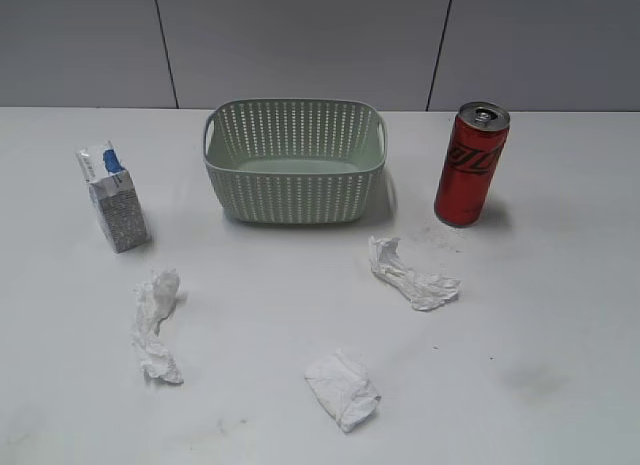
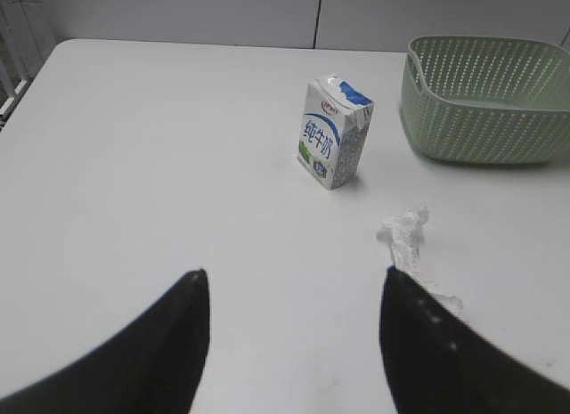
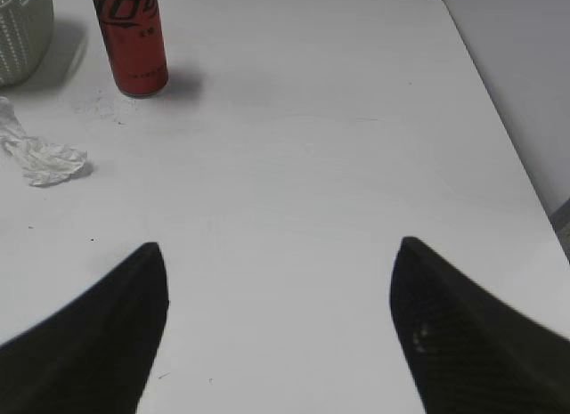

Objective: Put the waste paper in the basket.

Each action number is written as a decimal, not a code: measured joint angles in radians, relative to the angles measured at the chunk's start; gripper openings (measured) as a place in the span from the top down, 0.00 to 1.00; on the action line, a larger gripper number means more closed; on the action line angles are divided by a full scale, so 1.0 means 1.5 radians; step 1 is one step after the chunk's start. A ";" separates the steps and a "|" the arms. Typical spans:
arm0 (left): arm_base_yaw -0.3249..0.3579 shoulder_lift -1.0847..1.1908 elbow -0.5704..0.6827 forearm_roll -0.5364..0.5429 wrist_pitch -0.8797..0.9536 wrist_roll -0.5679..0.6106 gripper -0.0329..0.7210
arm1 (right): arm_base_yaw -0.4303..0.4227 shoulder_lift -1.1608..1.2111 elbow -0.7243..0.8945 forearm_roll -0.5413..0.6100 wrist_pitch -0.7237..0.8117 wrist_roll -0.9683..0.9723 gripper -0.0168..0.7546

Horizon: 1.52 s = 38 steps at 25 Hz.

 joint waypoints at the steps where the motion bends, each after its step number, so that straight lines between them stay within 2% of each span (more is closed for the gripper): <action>1: 0.000 0.000 0.000 0.000 0.000 0.000 0.37 | 0.000 0.000 0.000 0.000 0.000 0.000 0.22; 18: 0.000 0.000 0.000 0.000 0.000 0.000 0.37 | 0.000 0.000 -0.002 0.017 -0.005 0.000 0.22; 21: 0.000 0.000 0.000 0.000 0.000 0.000 0.37 | 0.000 0.000 -0.011 0.017 -0.036 0.000 0.22; 25: 0.000 0.000 0.000 0.000 0.000 0.000 0.37 | 0.000 0.002 -0.012 0.024 -0.125 0.000 0.22; 33: 0.000 0.000 0.000 0.000 0.000 0.000 0.37 | 0.000 0.120 -0.016 0.071 -0.209 -0.037 0.25; 38: 0.000 0.000 0.000 0.000 0.000 0.000 0.37 | 0.000 0.234 -0.034 0.103 -0.201 -0.089 0.19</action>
